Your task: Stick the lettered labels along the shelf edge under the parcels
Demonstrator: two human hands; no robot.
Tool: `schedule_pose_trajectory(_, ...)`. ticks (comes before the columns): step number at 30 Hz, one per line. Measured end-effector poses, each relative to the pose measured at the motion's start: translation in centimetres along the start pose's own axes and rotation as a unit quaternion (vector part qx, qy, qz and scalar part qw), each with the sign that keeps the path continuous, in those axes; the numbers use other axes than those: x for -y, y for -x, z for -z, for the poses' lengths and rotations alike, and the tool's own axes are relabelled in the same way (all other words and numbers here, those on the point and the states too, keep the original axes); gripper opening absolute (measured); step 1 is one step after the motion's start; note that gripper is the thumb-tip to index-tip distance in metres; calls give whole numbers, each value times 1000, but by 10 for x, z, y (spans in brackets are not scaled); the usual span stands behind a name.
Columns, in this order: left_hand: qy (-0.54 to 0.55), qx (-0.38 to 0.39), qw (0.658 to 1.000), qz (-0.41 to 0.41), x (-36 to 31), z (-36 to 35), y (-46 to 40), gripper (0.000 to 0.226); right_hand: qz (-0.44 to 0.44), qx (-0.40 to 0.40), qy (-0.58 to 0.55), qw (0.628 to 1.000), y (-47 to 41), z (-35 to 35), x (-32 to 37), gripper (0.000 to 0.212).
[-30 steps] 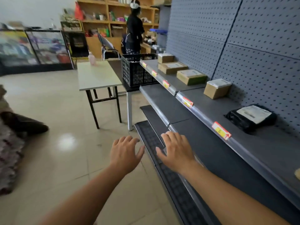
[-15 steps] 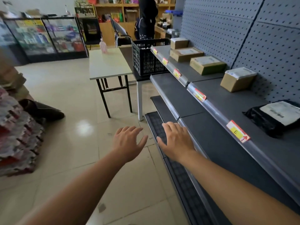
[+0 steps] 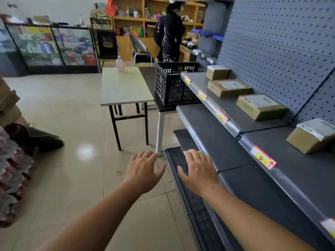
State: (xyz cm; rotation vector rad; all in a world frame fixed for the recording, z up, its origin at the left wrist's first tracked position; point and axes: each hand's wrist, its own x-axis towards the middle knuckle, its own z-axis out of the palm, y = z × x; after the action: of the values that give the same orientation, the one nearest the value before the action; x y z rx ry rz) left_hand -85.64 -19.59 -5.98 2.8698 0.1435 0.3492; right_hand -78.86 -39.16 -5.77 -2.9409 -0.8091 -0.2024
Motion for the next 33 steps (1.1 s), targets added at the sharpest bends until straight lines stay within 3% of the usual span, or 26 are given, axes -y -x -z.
schedule_pose_trajectory(13, 15, 22, 998, -52, 86, -36, -237, 56, -45, -34, -5, 998, -238, -31, -11, 59)
schedule_pose_trajectory(25, 2, 19, 996, -86, 111, -62, -480, 67, -77, -63, -9, 995, -462, -54, -80, 55)
schedule_pose_trajectory(33, 16, 24, 985, -168, 114, -89, -612, 55, -131, -95, 7, 987, -551, -60, -121, 53)
